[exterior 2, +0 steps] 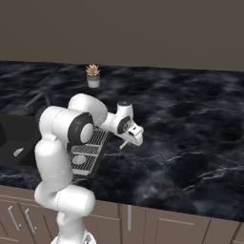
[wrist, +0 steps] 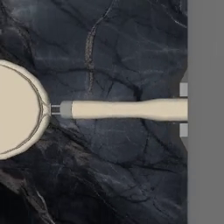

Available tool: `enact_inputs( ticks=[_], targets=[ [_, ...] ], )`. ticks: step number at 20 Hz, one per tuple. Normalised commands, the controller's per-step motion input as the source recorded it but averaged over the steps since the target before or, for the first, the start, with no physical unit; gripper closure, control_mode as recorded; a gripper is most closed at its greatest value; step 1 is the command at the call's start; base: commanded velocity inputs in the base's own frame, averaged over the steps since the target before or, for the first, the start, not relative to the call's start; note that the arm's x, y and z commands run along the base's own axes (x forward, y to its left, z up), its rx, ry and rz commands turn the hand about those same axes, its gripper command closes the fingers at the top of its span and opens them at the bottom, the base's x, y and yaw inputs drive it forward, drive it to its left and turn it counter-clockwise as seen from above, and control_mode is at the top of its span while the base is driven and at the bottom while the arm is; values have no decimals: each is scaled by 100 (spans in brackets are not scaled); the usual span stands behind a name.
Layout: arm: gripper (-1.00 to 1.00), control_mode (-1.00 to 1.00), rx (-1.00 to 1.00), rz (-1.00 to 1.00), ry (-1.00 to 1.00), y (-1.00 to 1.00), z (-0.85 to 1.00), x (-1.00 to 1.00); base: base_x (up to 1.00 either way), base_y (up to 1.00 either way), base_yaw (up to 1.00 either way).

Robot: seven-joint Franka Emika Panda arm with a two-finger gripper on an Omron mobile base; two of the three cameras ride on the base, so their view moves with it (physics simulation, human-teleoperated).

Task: Grab the spray bottle from the cabinet, then place it next to the cutting board for sanitizing. Then grab the dish brush from the countertop next to the sink and place it next to the cutting board.

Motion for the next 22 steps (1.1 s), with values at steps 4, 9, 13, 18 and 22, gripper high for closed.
enact_inputs(
  ticks=[4, 9, 13, 18, 22],
  targets=[
    [100, -100, 0, 1, -33, 1, 97, -98, 0, 0, 0],
    [100, -100, 0, 7, -54, 8, 92, -99, 0, 0, 0],
    [100, -100, 0, 13, -57, 14, 98, -99, 0, 0, 0],
    [100, -100, -6, 9, -44, 15, 97, -91, 0, 0, 0],
    [100, -100, -5, 1, -17, 12, 73, -90, 0, 0, 0]
  ],
)
